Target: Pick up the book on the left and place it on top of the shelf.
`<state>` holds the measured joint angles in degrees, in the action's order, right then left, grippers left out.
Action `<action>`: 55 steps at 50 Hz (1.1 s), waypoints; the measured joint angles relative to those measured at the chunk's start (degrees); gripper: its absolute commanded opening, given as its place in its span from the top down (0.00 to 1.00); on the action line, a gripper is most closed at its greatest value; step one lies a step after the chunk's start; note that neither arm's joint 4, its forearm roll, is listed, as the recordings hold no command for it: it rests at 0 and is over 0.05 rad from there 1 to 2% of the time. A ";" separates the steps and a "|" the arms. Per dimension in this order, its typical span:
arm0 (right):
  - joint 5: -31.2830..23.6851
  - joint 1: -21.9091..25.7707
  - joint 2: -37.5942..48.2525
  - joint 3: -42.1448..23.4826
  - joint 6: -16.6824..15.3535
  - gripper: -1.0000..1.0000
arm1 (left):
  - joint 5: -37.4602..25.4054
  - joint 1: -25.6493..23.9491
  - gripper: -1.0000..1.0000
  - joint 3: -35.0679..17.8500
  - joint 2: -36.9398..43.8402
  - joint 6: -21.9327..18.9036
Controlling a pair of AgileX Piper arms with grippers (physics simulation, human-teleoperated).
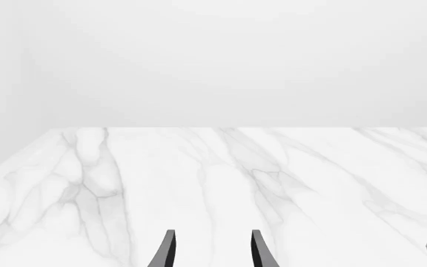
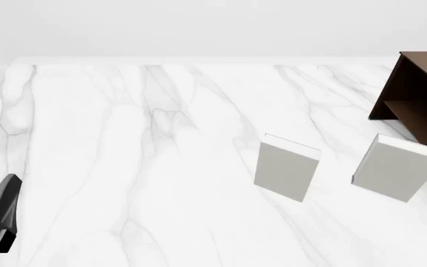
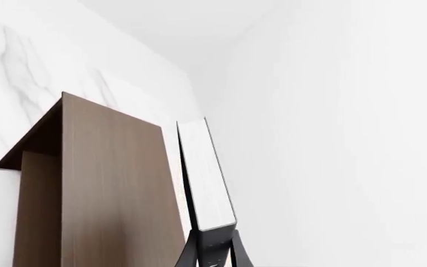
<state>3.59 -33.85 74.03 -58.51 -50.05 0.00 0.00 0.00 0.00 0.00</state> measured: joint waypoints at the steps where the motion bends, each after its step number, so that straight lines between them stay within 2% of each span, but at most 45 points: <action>1: 0.11 -0.02 0.21 -0.05 -0.01 1.00 | 0.00 0.00 0.00 0.00 0.00 0.00; 55: 4.86 -1.70 7.35 0.73 -0.54 1.00 | 0.00 0.00 0.00 0.00 0.00 0.00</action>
<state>8.46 -35.55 81.38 -57.77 -50.59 0.00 0.00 0.00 0.00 0.00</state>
